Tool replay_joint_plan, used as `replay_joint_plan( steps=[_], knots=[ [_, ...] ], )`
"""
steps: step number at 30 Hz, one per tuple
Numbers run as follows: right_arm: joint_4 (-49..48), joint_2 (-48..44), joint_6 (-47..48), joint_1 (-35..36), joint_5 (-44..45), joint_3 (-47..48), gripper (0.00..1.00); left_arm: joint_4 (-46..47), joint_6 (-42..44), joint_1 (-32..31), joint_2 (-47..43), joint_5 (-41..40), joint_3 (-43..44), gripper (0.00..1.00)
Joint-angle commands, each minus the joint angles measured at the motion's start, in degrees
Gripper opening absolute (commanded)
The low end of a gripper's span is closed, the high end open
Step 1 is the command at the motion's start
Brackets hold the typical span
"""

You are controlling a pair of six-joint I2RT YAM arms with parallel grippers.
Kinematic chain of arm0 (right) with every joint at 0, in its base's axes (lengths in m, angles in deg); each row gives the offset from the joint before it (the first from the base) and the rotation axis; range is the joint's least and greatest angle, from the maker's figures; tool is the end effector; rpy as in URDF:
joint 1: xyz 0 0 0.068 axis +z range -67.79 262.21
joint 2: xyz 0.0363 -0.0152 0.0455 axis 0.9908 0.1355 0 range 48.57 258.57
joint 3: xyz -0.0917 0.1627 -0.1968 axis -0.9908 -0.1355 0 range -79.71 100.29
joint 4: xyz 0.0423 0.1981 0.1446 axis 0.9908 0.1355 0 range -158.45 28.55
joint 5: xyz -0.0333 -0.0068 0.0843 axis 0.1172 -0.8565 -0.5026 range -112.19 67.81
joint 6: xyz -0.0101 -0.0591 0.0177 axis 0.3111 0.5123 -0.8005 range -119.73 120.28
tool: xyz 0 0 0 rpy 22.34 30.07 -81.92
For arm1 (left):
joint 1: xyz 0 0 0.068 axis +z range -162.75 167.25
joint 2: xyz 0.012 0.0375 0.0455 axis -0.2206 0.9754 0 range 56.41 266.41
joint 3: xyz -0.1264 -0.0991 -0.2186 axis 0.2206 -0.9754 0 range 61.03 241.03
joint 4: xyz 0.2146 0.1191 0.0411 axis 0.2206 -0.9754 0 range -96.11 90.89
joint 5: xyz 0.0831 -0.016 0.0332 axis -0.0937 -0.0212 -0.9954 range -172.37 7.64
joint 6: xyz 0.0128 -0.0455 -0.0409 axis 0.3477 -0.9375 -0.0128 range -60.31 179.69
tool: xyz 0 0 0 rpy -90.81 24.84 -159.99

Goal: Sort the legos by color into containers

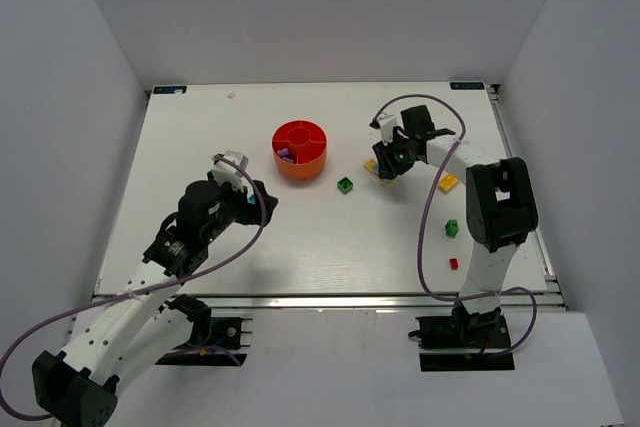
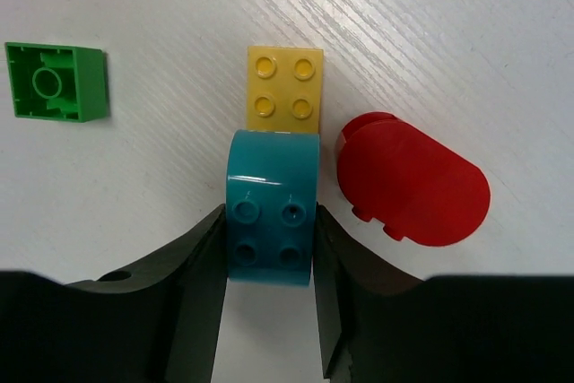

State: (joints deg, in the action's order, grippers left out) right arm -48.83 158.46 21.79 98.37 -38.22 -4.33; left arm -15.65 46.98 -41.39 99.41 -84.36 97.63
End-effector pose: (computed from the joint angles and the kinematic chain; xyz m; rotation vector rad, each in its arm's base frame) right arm 0.3845 0.1250 0.1815 -0.9104 2.3176 0.3122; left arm 0.1560 -0.0832 0.2788 0.2538 1.9807 -0.4346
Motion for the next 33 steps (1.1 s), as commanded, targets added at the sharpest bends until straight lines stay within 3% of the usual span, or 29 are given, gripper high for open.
replay_joint_plan(
  steps=[1, 4, 5, 7, 8, 12, 19, 33],
  knots=[
    [-0.5, -5.5, 0.5, 0.1, -0.9, 0.7, 0.17, 7.7, -0.5, 0.1, -0.6, 13.0, -1.9, 0.90],
    [1.6, -12.9, 1.4, -0.2, -7.8, 0.0, 0.02, 14.7, -5.5, -0.8, 3.7, 22.6, -2.4, 0.95],
    [3.7, -15.1, 3.3, -0.3, -14.1, -0.1, 0.00, 16.1, -7.6, -0.8, 5.3, 25.2, -2.1, 0.96],
    [6.4, -21.1, 7.0, -0.3, -21.9, -1.8, 0.00, 24.8, -14.4, -1.3, 9.5, 31.3, -1.9, 0.98],
    [8.1, -23.1, 12.3, -0.2, -29.9, -2.8, 0.00, 27.9, -16.8, -1.3, 10.7, 32.7, -2.0, 0.98],
    [17.5, -32.9, 26.5, 0.4, -42.8, -8.9, 0.00, 36.4, -25.9, -1.3, 15.5, 33.9, 0.0, 0.98],
    [13.3, -43.9, 30.1, 3.5, -37.5, -18.9, 0.00, 38.2, -34.7, -1.9, 22.8, 36.3, 7.0, 0.98],
    [4.0, -46.2, 20.9, 10.6, -30.5, -19.0, 0.00, 26.8, -31.9, -5.7, 28.6, 36.9, 11.6, 0.97]
  ],
)
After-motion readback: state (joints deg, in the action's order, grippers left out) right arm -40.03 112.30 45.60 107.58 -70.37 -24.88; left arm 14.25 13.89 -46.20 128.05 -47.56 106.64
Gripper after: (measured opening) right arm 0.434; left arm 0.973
